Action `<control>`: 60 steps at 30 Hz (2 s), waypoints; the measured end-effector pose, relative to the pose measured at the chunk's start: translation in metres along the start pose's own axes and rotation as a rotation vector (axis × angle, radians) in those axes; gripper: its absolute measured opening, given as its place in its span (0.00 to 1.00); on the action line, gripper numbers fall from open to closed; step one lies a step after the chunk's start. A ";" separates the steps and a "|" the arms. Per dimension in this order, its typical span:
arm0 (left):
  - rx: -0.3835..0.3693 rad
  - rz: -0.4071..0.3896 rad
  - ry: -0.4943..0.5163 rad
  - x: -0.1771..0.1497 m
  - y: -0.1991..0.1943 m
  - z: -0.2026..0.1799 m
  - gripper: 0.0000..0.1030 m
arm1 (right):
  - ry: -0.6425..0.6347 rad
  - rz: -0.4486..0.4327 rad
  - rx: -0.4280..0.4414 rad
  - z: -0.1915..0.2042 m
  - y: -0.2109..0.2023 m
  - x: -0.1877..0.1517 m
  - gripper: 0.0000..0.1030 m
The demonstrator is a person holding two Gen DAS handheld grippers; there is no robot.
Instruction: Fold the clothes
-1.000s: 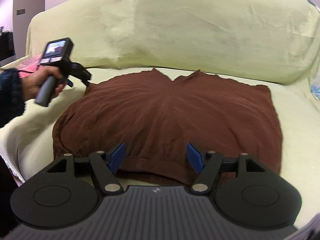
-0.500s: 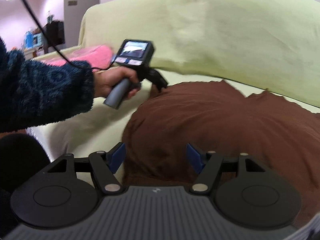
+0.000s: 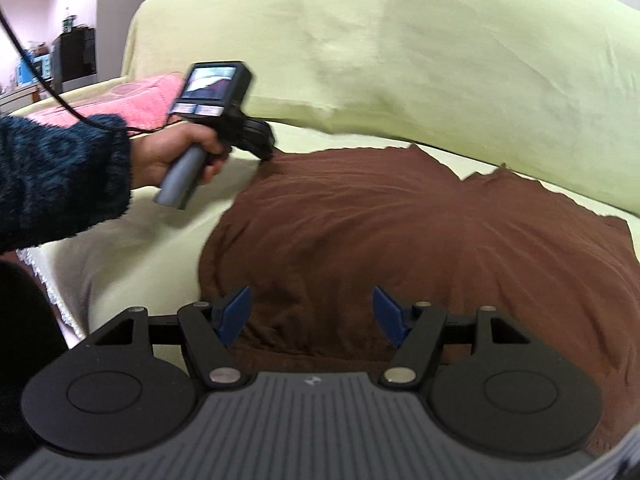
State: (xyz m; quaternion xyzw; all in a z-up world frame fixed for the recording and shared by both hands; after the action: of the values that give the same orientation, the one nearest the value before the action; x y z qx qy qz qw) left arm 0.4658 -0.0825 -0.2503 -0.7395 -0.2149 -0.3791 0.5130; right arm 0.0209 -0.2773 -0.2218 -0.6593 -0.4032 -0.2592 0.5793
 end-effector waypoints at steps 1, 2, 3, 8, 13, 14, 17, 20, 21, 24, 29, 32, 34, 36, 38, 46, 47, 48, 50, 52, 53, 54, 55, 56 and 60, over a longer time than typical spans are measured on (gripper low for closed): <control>-0.005 -0.004 0.008 0.000 -0.001 0.000 0.05 | -0.002 0.000 0.002 0.000 0.002 0.000 0.62; -0.005 -0.008 0.016 0.000 -0.001 -0.001 0.05 | -0.009 0.001 0.004 0.001 0.003 0.000 0.62; -0.003 -0.014 0.023 0.000 -0.001 -0.002 0.05 | -0.017 0.002 0.005 0.002 0.004 -0.001 0.62; 0.002 -0.031 0.028 -0.001 -0.003 -0.001 0.05 | -0.032 0.019 -0.012 0.004 0.008 -0.002 0.61; 0.019 -0.016 0.017 -0.005 0.005 0.006 0.10 | -0.019 0.084 -0.019 -0.001 0.018 -0.011 0.61; 0.028 -0.014 0.023 -0.005 0.005 0.005 0.10 | -0.009 0.094 -0.019 -0.003 0.020 -0.012 0.61; 0.091 -0.037 0.138 -0.006 -0.003 -0.009 0.13 | 0.024 0.098 -0.017 -0.006 0.016 -0.010 0.61; 0.128 -0.072 0.189 -0.002 -0.026 -0.019 0.18 | 0.040 0.096 -0.027 -0.010 0.012 -0.010 0.61; 0.133 -0.073 0.188 -0.002 -0.037 -0.020 0.33 | 0.053 0.099 -0.033 -0.013 0.010 -0.010 0.61; 0.170 -0.081 0.194 -0.004 -0.062 -0.019 0.46 | 0.099 0.117 -0.048 -0.023 0.001 -0.015 0.64; 0.257 -0.037 0.171 -0.028 -0.118 -0.021 0.46 | 0.138 0.148 -0.137 -0.045 -0.022 -0.030 0.72; 0.243 0.041 0.086 -0.059 -0.156 -0.040 0.46 | 0.200 0.186 -0.207 -0.065 -0.040 -0.042 0.73; 0.212 0.063 0.055 -0.071 -0.171 -0.054 0.47 | 0.248 0.203 -0.237 -0.076 -0.051 -0.050 0.74; 0.158 0.085 0.021 -0.087 -0.190 -0.076 0.51 | 0.295 0.217 -0.262 -0.087 -0.063 -0.058 0.75; 0.096 0.116 0.007 -0.107 -0.210 -0.108 0.54 | 0.338 0.229 -0.289 -0.098 -0.076 -0.067 0.76; -0.026 0.205 0.016 -0.158 -0.258 -0.180 0.60 | 0.413 0.233 -0.398 -0.125 -0.134 -0.094 0.83; -0.030 0.208 0.020 -0.163 -0.263 -0.184 0.60 | 0.424 0.230 -0.403 -0.127 -0.139 -0.097 0.84; -0.033 0.211 0.027 -0.167 -0.268 -0.189 0.60 | 0.434 0.227 -0.406 -0.130 -0.144 -0.099 0.84; -0.039 0.224 0.044 -0.178 -0.277 -0.201 0.60 | 0.449 0.217 -0.404 -0.133 -0.149 -0.102 0.86; -0.041 0.233 0.048 -0.184 -0.280 -0.208 0.60 | 0.461 0.202 -0.389 -0.136 -0.153 -0.106 0.87; -0.040 0.240 0.046 -0.189 -0.283 -0.212 0.60 | 0.462 0.193 -0.380 -0.137 -0.154 -0.107 0.87; -0.039 0.244 0.045 -0.192 -0.285 -0.214 0.60 | 0.462 0.177 -0.371 -0.139 -0.155 -0.108 0.87; -0.036 0.249 0.043 -0.195 -0.286 -0.214 0.60 | 0.461 0.164 -0.367 -0.140 -0.155 -0.110 0.87; -0.031 0.255 0.041 -0.199 -0.287 -0.215 0.60 | 0.460 0.155 -0.360 -0.141 -0.155 -0.111 0.87; 0.021 0.280 0.031 -0.209 -0.290 -0.206 0.60 | 0.474 0.143 -0.305 -0.141 -0.148 -0.114 0.89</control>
State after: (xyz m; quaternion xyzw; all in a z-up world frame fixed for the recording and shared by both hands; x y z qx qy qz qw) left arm 0.0608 -0.1472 -0.2024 -0.7509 -0.1056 -0.3129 0.5719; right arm -0.1458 -0.4401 -0.2045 -0.6866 -0.1653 -0.4222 0.5683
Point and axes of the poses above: each gripper's, at about its wrist camera, not at the fingertips, and y roughly the way its jaws point, z to its left, x to its top, the point moved 10 cm from there along y, roughly the way its jaws point, and after that the axes turned 14 degrees about -y, right-handed, at the moved point
